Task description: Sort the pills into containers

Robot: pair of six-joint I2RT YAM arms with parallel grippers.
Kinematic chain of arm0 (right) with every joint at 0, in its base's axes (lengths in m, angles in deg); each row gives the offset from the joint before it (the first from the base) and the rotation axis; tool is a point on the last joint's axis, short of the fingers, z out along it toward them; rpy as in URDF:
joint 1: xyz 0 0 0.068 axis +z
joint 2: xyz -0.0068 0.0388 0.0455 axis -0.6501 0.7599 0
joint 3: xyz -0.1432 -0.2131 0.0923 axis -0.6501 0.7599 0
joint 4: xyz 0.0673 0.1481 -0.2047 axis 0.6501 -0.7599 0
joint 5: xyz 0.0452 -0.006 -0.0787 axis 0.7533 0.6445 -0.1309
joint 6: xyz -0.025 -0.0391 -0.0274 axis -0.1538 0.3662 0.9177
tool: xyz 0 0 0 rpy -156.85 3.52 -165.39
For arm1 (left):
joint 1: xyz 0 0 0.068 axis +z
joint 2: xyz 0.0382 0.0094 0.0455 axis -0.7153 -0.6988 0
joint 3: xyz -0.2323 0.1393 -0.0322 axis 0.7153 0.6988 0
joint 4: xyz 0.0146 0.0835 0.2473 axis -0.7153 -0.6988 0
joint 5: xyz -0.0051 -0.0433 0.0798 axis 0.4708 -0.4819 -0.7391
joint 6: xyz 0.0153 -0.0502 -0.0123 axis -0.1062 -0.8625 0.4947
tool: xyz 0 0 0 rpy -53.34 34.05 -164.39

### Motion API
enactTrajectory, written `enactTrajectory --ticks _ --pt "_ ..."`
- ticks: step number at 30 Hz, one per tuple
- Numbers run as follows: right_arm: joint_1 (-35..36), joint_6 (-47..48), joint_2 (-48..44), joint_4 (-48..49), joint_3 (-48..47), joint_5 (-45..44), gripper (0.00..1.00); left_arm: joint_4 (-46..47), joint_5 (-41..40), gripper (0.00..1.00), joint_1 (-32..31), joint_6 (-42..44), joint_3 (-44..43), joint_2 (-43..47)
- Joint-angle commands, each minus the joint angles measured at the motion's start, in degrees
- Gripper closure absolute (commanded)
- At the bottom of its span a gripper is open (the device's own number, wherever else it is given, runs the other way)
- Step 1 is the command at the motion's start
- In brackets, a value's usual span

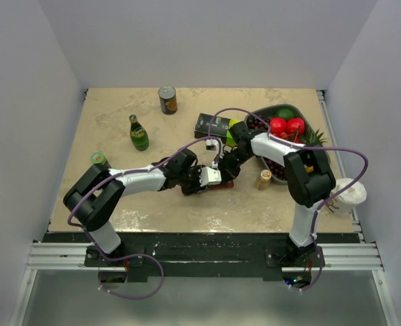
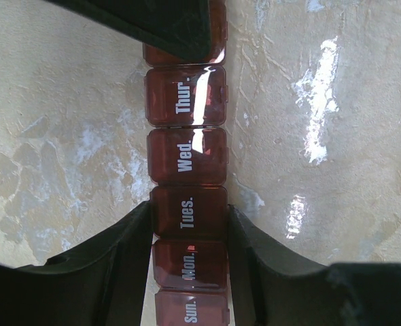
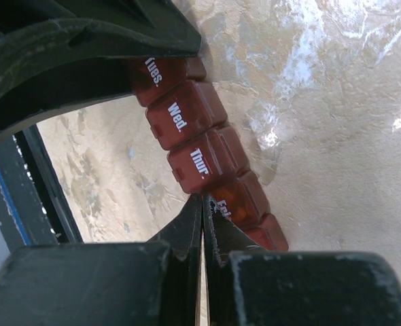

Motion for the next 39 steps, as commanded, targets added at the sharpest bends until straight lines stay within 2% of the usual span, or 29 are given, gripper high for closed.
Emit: enactTrajectory --ticks 1,6,14,20,25,32,39 --pt "2.3 1.2 0.3 2.9 3.1 -9.8 1.00 -5.6 -0.2 1.00 0.1 -1.5 0.5 -3.4" --pt "3.2 1.3 -0.2 3.6 3.5 -11.0 1.00 -5.7 -0.2 1.00 0.1 -1.7 0.3 -3.5" --pt "2.7 3.8 -6.7 1.7 1.7 -0.6 1.00 -5.8 -0.3 1.00 0.0 -1.7 0.5 -3.7" --pt "2.3 4.2 -10.7 2.1 2.0 0.8 1.00 -5.8 -0.4 1.00 -0.1 -1.7 0.4 -3.8" --pt "2.1 3.3 -12.4 3.5 2.6 -4.3 1.00 -5.9 -0.2 1.00 -0.1 -1.8 0.4 -3.6" --pt "2.2 3.2 -13.0 4.5 4.7 -6.4 1.00 -6.0 -0.3 1.00 -0.1 -1.9 0.3 -3.8" --pt "2.2 2.6 -1.8 5.0 5.8 -13.4 1.00 -6.0 -0.4 1.00 -0.1 -2.0 0.4 -4.0"
